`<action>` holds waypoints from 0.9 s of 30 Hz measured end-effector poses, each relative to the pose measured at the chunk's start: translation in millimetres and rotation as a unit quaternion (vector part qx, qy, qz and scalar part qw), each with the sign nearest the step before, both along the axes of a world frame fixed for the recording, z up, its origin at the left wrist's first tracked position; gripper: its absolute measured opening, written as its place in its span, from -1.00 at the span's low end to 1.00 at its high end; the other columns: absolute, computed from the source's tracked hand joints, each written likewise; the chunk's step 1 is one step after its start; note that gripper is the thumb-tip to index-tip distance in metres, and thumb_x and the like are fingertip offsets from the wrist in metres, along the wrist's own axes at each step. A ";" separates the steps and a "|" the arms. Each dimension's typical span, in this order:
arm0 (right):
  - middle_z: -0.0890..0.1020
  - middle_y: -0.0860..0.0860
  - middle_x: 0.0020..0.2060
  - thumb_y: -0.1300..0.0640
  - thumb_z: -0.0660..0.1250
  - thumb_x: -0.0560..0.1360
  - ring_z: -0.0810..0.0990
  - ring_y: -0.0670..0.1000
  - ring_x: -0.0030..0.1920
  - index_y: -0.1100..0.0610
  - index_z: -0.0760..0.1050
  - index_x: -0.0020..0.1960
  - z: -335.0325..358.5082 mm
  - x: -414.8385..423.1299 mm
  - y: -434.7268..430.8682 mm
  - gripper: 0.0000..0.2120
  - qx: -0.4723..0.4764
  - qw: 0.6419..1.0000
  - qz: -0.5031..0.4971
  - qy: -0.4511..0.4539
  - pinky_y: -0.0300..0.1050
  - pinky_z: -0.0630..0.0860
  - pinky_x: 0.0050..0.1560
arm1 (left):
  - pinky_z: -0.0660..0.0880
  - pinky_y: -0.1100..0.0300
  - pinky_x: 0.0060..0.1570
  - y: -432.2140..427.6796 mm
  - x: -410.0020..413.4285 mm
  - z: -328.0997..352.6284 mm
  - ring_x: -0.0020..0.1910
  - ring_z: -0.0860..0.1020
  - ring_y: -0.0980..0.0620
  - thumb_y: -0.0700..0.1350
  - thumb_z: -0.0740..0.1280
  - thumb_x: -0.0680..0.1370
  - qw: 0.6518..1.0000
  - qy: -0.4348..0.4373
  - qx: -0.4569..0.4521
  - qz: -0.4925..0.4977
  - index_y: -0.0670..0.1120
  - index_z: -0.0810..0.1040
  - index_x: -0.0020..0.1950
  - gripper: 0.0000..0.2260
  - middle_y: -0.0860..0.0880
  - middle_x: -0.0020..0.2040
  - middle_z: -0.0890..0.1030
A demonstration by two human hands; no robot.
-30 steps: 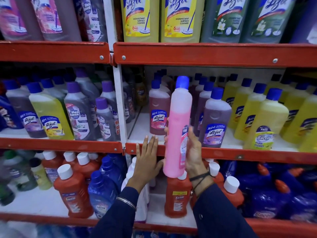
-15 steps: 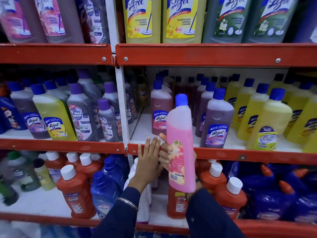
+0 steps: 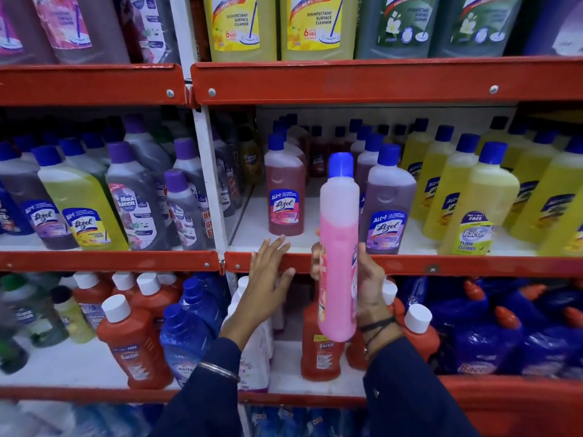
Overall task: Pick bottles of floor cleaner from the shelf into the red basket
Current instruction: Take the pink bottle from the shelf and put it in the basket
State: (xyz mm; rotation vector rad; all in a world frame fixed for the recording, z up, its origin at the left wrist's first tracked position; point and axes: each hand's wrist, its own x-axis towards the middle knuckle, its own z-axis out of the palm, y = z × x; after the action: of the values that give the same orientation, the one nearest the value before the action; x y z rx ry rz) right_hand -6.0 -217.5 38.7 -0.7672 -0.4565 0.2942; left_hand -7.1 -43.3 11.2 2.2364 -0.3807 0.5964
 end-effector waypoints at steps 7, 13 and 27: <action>0.73 -0.03 -0.05 0.25 0.42 0.33 0.70 -0.03 -0.08 0.05 0.46 0.21 4.8 -24.5 -83.0 -0.53 -0.130 0.967 -0.198 -0.096 -0.18 0.62 -0.13 | 0.49 0.36 0.04 -75.0 -50.8 58.0 0.09 0.55 0.22 0.10 0.17 0.54 0.951 0.057 -0.252 -0.172 0.09 0.48 0.18 -0.73 0.23 0.05 0.62; 0.68 -0.09 0.10 0.24 0.47 0.32 0.65 -0.09 0.08 -0.11 0.47 0.24 -10.0 -59.8 -167.6 -0.45 -0.272 0.925 -0.230 -0.135 -0.25 0.57 -0.01 | 0.57 0.03 -0.01 -161.0 -68.8 52.0 -0.01 0.60 0.10 0.16 0.41 0.33 0.972 0.073 -0.160 -0.156 0.14 0.47 0.12 -0.61 0.06 0.05 0.63; 0.63 -0.30 0.01 -0.12 0.55 0.12 0.57 -0.25 0.03 -0.35 0.38 0.17 -138.3 -92.6 -339.7 -0.33 -0.631 0.748 -0.185 -0.089 -0.22 0.53 0.06 | 0.48 0.15 0.12 -316.9 -79.3 -121.5 0.13 0.54 0.02 -0.03 0.52 0.32 0.944 0.266 -0.074 -0.180 -0.02 0.46 0.22 -0.48 -0.04 0.17 0.58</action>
State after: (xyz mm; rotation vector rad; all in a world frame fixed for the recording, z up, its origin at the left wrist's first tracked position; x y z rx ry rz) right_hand -98.6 -557.2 -99.7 -2.2176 -0.2136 0.1155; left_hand -86.4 -360.1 -110.3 2.0119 -0.4292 -0.1714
